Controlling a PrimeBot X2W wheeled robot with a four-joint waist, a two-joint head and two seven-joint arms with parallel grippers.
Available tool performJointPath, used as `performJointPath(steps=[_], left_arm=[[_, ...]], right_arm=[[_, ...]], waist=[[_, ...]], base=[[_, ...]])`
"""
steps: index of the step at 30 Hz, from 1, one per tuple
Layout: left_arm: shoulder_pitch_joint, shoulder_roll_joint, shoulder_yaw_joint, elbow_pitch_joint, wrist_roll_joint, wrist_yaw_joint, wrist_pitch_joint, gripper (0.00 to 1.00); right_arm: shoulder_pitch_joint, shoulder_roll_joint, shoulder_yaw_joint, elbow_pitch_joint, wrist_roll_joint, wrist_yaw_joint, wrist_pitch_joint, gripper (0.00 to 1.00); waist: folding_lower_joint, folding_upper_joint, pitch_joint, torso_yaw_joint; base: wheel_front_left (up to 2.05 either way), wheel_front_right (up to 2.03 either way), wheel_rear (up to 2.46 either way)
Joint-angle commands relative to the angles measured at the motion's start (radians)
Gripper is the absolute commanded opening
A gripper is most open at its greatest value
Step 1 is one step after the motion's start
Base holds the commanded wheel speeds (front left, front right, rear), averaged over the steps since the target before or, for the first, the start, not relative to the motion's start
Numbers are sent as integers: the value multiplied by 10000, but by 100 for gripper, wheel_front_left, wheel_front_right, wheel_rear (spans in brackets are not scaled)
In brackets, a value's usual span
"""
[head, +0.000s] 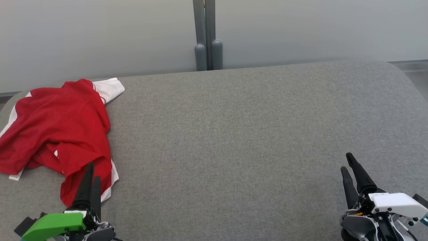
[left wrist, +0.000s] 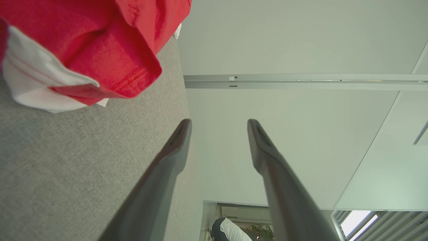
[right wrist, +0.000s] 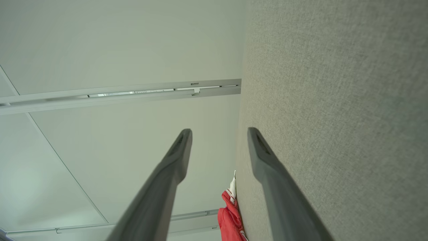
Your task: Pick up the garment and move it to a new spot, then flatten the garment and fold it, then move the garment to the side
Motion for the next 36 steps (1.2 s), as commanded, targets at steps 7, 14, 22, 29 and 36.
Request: performJointPath(steps=[7, 14, 22, 29, 36], left_arm=[[-129, 82, -289, -202, 307, -15, -353, 100], [-266, 310, -709, -84, 1276, 7, -768, 100], [-452, 546, -1074, 10, 2837, 213, -1096, 100], [-520, 680, -1438, 52, 4631, 387, -1377, 100], [-521, 686, -1674, 227, 5985, 450, -1638, 100]], right_arm=[[-195, -115, 269, -130, -516, 3, -457, 100], [-290, -262, 428, -253, -2001, 3, -787, 100], [-318, -326, 469, -538, -4329, 4, -1092, 100], [-358, -405, 666, -676, -6694, 4, -1372, 100], [-341, -368, 737, -563, -8240, 5, -1632, 100]], waist=[[0, 0, 2, 7], [0, 0, 4, 25], [0, 0, -4, 45], [0, 0, -18, 57], [0, 0, -45, 65]], base=[[0, 0, 0], [0, 0, 0], [0, 0, 0], [0, 0, 0], [0, 0, 0]])
